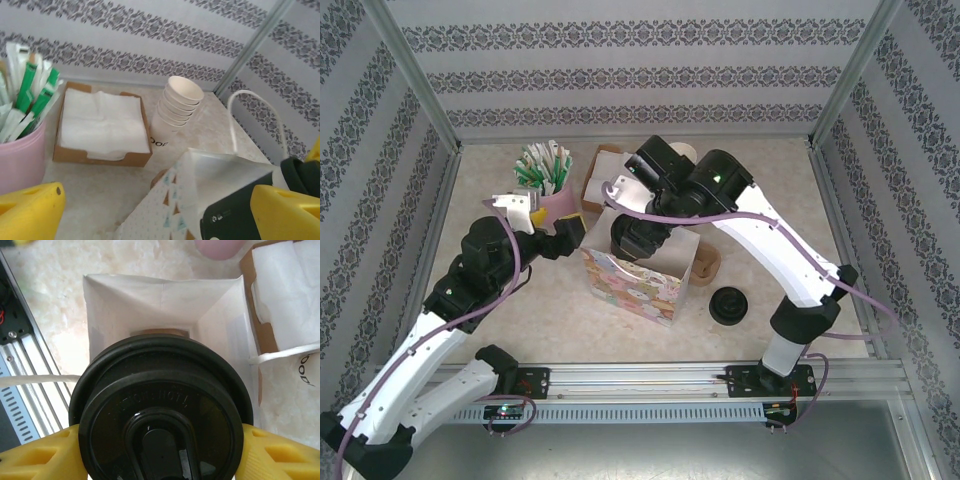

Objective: Pack the takeout coffee

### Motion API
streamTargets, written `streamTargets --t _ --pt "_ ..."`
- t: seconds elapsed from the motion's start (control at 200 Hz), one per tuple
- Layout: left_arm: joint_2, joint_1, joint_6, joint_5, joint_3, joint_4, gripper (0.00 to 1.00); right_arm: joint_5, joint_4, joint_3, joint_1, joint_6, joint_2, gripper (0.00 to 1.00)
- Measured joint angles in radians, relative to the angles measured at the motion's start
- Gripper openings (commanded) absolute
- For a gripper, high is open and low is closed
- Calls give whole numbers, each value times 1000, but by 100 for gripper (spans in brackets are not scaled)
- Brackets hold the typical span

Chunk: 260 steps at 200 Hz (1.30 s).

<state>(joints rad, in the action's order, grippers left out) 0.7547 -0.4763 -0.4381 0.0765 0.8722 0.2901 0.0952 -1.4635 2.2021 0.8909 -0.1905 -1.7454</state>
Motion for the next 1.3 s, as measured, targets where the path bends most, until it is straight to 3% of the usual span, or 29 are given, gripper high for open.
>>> streamTargets --t 0.26,0.764,1.299 --pt "37 171 -162 181 -101 -31 84 13 -11 4 -19 -26 -60 60" --pt "60 177 -229 343 -165 -142 83 19 -8 -8 -19 -38 -118 58" --pt "98 177 -221 507 -166 -172 82 22 80 -154 -21 -45 -107 58"
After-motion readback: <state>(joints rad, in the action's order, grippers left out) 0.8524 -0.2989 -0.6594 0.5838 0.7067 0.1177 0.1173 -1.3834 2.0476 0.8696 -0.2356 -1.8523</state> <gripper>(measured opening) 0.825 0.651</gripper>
